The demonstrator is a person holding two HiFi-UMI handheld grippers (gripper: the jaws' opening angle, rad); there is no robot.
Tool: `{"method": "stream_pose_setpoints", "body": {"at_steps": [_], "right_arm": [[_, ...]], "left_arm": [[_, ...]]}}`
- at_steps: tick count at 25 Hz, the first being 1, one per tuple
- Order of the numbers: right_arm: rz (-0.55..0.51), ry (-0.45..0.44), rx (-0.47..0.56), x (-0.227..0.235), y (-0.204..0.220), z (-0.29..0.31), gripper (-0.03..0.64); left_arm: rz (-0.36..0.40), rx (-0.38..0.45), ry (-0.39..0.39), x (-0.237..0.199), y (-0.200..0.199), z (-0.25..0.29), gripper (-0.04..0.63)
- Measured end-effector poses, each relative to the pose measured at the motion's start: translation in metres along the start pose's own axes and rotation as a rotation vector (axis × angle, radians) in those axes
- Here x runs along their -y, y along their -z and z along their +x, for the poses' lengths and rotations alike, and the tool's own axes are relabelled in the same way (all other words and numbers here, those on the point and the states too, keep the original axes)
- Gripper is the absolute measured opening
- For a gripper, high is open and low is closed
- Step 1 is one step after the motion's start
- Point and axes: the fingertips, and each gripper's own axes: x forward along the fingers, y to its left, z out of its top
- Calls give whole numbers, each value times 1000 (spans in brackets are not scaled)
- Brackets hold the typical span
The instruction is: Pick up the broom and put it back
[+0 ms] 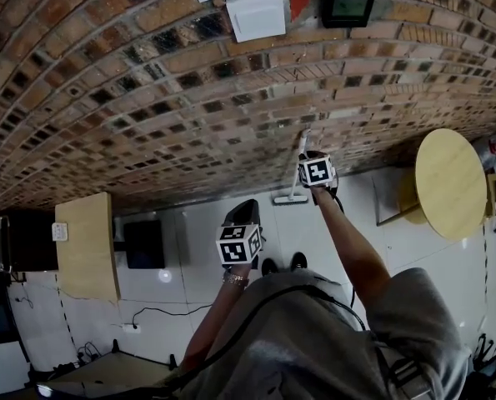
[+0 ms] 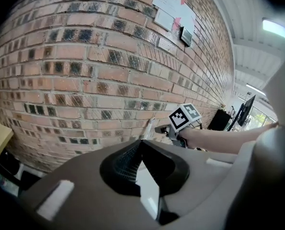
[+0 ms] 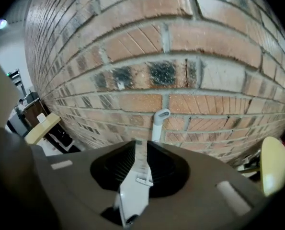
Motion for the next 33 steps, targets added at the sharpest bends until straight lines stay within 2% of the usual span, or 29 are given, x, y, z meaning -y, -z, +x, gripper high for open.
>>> {"method": "stream_pose_setpoints", "body": {"at_steps": [2, 6, 11, 22, 33], "right_arm": [[29, -25, 30, -24, -2, -31, 49], [22, -93, 86, -80, -5, -89, -25], [-1, -145, 146, -125, -8, -145, -26], [37, -99, 218, -128, 3, -209, -26], [6, -110, 234, -146, 3, -221, -26]], "left_arm": [[3, 5, 23, 7, -6, 6, -29], [24, 18, 65, 24, -15, 13, -29], [45, 34, 120, 50, -22, 17, -29], [75, 44, 203, 87, -14, 7, -29], [90, 51, 224, 99, -15, 1, -29]]}}
